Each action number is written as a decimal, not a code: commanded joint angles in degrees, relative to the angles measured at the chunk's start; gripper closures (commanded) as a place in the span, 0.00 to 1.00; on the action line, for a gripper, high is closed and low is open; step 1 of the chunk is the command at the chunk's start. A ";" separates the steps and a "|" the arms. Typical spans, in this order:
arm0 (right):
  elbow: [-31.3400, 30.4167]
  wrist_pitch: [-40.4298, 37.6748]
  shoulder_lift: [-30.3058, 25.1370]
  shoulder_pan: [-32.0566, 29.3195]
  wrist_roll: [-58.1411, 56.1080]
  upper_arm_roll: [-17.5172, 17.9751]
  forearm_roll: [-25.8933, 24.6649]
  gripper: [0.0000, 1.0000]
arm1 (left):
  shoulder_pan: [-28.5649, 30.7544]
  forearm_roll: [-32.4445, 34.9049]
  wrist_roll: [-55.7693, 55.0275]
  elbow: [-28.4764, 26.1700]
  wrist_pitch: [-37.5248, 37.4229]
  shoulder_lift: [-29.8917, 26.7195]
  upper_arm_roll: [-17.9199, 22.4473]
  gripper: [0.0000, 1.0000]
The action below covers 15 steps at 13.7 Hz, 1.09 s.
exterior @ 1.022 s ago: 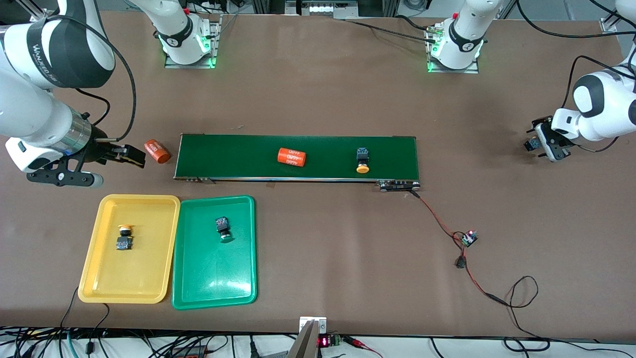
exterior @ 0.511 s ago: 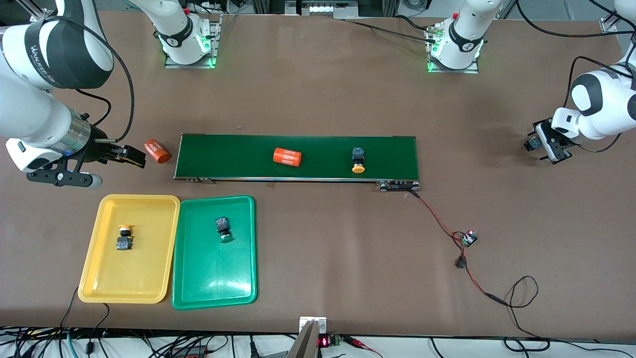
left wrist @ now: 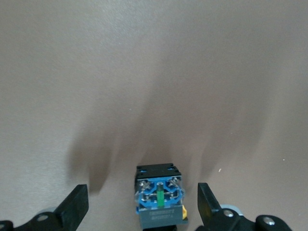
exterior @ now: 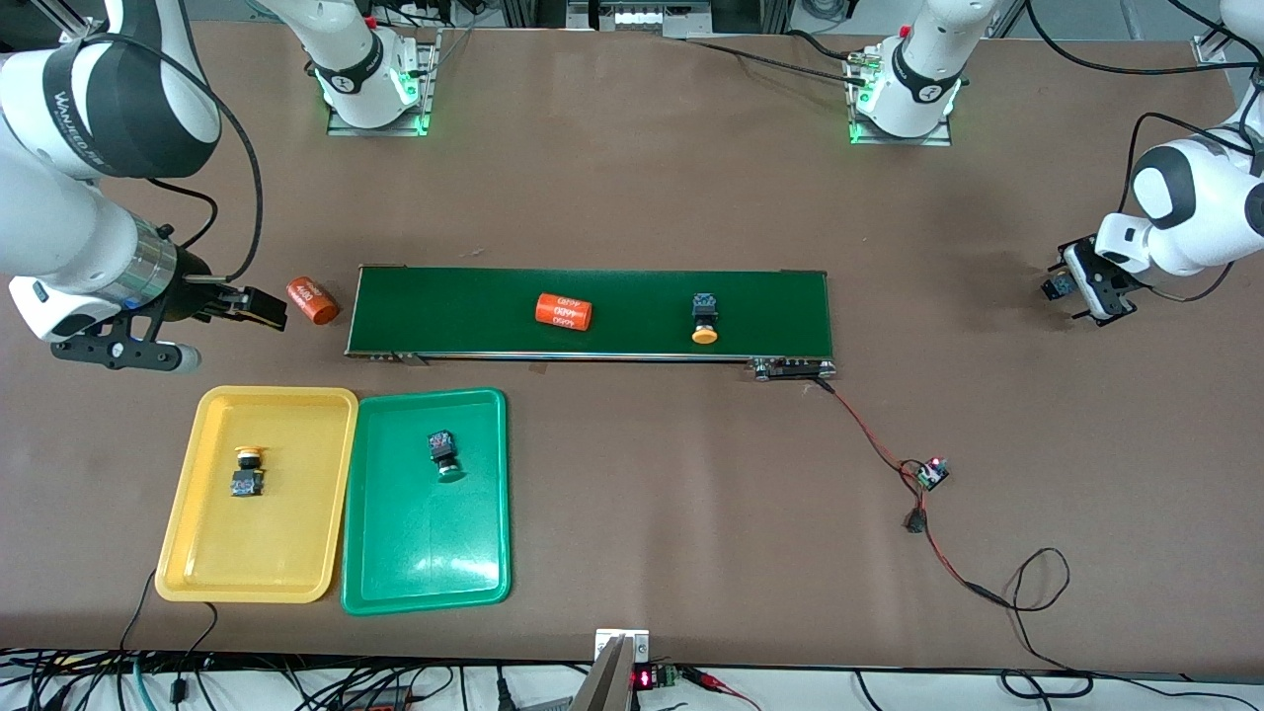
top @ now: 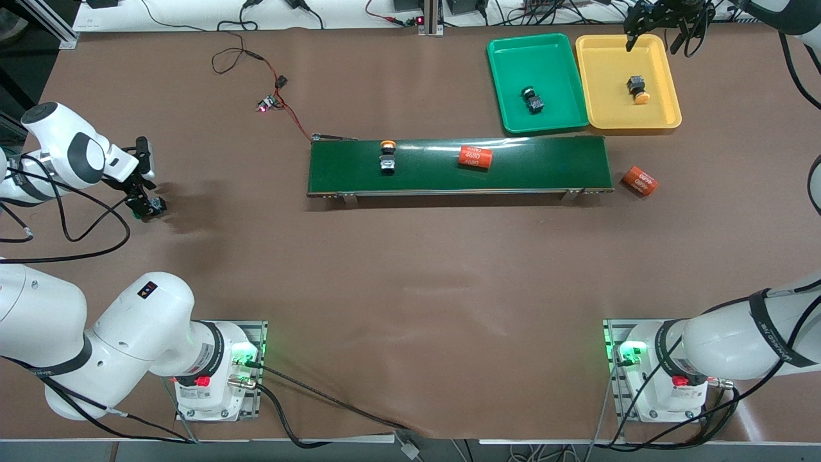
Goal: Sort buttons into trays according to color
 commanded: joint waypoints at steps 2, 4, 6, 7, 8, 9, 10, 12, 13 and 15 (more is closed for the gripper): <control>-0.36 -0.79 -0.59 -1.24 -1.40 0.96 1.22 0.00 | 1.09 1.03 1.10 -0.61 1.30 0.28 -0.39 0.07; -0.36 -0.79 -0.59 -1.16 -1.31 0.96 1.22 0.00 | 1.09 1.03 3.54 -0.61 1.30 0.10 -0.39 0.59; -0.36 -0.79 -0.59 -1.07 -1.22 0.96 1.22 0.00 | 1.00 1.03 3.73 -0.61 1.30 -0.07 -0.48 0.88; -0.36 -0.79 -0.59 -1.07 -1.22 0.96 1.22 0.00 | 1.00 1.03 3.73 -0.61 1.21 -0.16 -0.48 0.97; -0.36 -0.70 -0.59 -1.07 -1.22 0.96 1.30 0.00 | 1.09 0.95 3.73 -0.61 1.21 -0.16 -0.39 1.00; -0.36 -0.79 -0.59 -1.07 -1.22 0.96 1.30 0.00 | 1.09 0.95 3.73 -0.61 1.21 -0.25 -0.39 1.00; -0.36 -0.70 -0.59 -1.07 -1.22 0.96 1.30 0.00 | 1.09 1.03 3.82 -0.61 1.12 -0.42 -0.48 1.00; -0.36 -0.70 -0.59 -1.07 -1.22 0.96 1.30 0.00 | 0.83 1.03 3.91 -0.61 0.69 -1.56 -0.57 1.00; -0.36 -0.70 -0.59 -0.98 -1.13 0.96 1.30 0.00 | 0.57 1.03 3.73 -0.61 0.34 -2.61 -0.65 1.00; -0.36 -0.53 -0.59 -0.80 -1.13 0.96 1.30 0.00 | -1.62 0.60 3.12 -0.52 0.07 -4.55 -1.27 1.00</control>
